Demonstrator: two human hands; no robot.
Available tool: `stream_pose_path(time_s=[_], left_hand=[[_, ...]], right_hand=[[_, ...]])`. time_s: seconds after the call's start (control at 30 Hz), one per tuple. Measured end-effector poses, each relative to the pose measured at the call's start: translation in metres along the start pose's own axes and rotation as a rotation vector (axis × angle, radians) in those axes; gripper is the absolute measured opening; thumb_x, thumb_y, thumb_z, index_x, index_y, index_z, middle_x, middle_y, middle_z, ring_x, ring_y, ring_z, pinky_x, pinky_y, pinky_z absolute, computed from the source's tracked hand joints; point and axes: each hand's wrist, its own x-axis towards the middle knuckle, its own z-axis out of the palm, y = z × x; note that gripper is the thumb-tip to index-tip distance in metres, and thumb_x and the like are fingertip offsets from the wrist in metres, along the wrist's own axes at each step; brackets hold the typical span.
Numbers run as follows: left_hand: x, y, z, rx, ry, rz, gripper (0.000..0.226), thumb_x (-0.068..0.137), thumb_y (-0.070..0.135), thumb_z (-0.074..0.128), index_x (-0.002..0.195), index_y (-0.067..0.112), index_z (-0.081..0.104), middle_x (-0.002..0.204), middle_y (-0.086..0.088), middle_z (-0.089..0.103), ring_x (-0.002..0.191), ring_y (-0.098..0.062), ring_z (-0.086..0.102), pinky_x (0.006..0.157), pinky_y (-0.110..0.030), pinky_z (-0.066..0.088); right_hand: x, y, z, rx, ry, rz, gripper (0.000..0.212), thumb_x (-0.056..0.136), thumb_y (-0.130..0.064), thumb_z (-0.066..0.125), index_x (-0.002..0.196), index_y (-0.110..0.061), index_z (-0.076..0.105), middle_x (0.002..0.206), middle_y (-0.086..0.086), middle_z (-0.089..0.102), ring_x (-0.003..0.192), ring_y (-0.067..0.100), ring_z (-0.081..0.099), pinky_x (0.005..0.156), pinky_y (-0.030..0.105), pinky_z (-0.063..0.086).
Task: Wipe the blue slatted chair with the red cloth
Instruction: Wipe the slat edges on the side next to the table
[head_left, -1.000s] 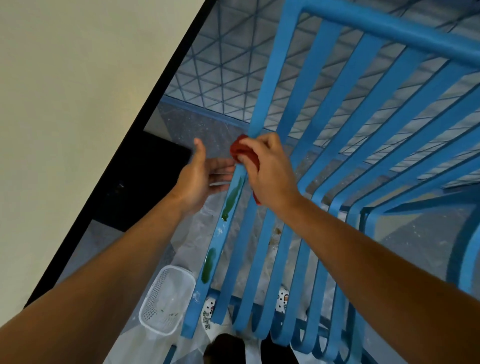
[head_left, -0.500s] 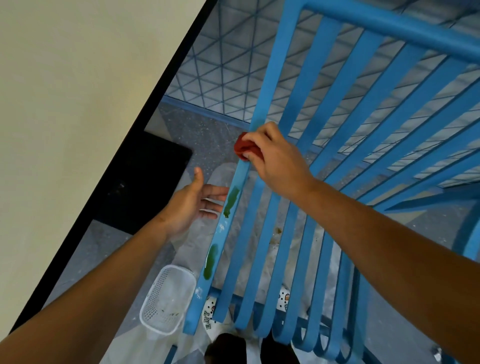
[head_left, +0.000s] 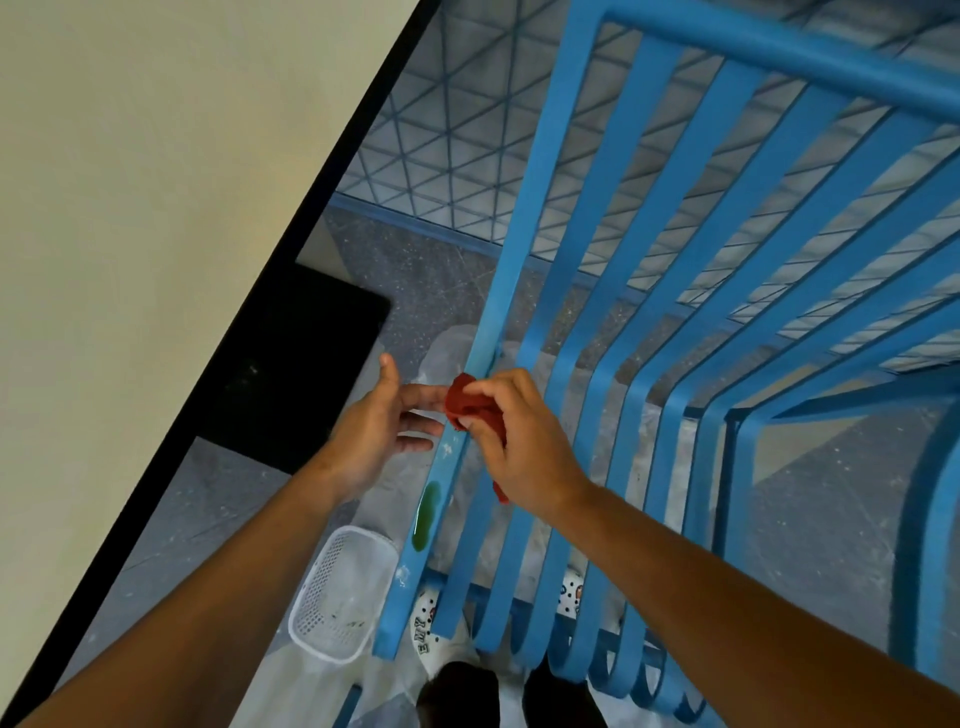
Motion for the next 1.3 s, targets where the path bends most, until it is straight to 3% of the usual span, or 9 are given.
stream_pose_path(time_s=[0.1,0.27,0.43,0.6,0.77,0.87,1.0,1.13,1.3], left_hand=[[0.001,0.005,-0.001,0.04,-0.027,0.0,0.092,0.08,0.078,0.01,0.111,0.021,0.076,0.11,-0.005,0.074,0.089,-0.019,0.064,0.086,-0.035,0.053],[-0.001,0.007,-0.003,0.069,-0.053,-0.01,0.092,0.076,0.081,0.011,0.11,0.027,0.076,0.114,-0.001,0.073,0.095,-0.021,0.065,0.091,-0.039,0.053],[-0.007,0.005,0.003,0.033,-0.018,0.001,0.093,0.078,0.08,0.011,0.113,0.023,0.075,0.106,0.005,0.077,0.094,-0.018,0.067,0.09,-0.037,0.053],[-0.012,0.0,0.007,0.015,0.005,0.017,0.091,0.077,0.08,0.011,0.114,0.025,0.074,0.113,0.002,0.076,0.099,-0.018,0.066,0.091,-0.036,0.051],[-0.011,-0.002,0.008,0.008,0.017,0.023,0.095,0.076,0.081,0.011,0.117,0.022,0.074,0.115,-0.004,0.075,0.1,-0.021,0.065,0.092,-0.036,0.051],[-0.008,-0.004,0.006,0.018,0.018,0.025,0.097,0.077,0.083,0.01,0.117,0.024,0.075,0.115,-0.004,0.075,0.1,-0.023,0.064,0.09,-0.036,0.051],[-0.011,-0.003,0.006,0.038,0.025,0.038,0.096,0.077,0.082,0.009,0.118,0.025,0.075,0.119,0.001,0.073,0.1,-0.021,0.064,0.093,-0.037,0.051],[-0.011,-0.003,0.007,0.018,0.028,0.014,0.098,0.075,0.084,0.01,0.118,0.023,0.075,0.12,0.0,0.074,0.102,-0.023,0.065,0.102,-0.044,0.05],[-0.012,-0.007,0.005,0.013,0.022,0.026,0.1,0.077,0.083,0.008,0.119,0.02,0.074,0.117,-0.002,0.075,0.104,-0.023,0.067,0.096,-0.04,0.051]], right_hand=[[0.024,0.006,-0.018,-0.051,-0.029,-0.028,0.028,0.099,-0.024,0.063,0.125,-0.015,0.058,0.121,-0.002,0.05,0.103,0.013,0.059,0.089,0.021,0.05],[0.059,0.01,-0.032,-0.038,0.126,0.029,0.029,0.097,-0.016,0.066,0.125,-0.015,0.058,0.123,0.004,0.052,0.106,0.011,0.054,0.086,-0.002,0.036],[0.014,0.01,-0.002,0.082,0.162,0.111,0.03,0.097,-0.013,0.064,0.126,-0.018,0.056,0.122,-0.001,0.051,0.108,0.009,0.055,0.089,-0.002,0.039],[-0.042,0.005,0.025,0.168,0.056,0.16,0.03,0.098,-0.014,0.064,0.126,-0.019,0.056,0.124,-0.002,0.053,0.106,0.007,0.058,0.086,-0.001,0.042],[-0.045,0.005,0.01,0.077,-0.057,0.07,0.037,0.098,-0.028,0.065,0.133,-0.027,0.054,0.128,-0.005,0.055,0.114,0.014,0.061,0.092,0.013,0.051],[-0.006,-0.002,-0.02,0.028,0.072,0.065,0.048,0.098,-0.029,0.063,0.143,-0.025,0.047,0.134,0.0,0.056,0.115,0.011,0.058,0.09,0.01,0.047],[0.062,-0.011,-0.05,-0.104,0.262,-0.071,0.038,0.098,-0.028,0.064,0.134,-0.017,0.06,0.125,0.002,0.058,0.109,0.013,0.058,0.088,0.016,0.046],[0.081,-0.002,-0.038,-0.239,0.213,-0.091,0.034,0.096,-0.028,0.067,0.127,-0.015,0.066,0.118,0.006,0.055,0.103,0.022,0.06,0.082,0.035,0.056],[0.037,0.0,-0.005,-0.165,0.189,-0.07,0.03,0.098,-0.021,0.064,0.126,-0.014,0.066,0.115,0.007,0.053,0.097,0.02,0.061,0.078,0.04,0.06]])
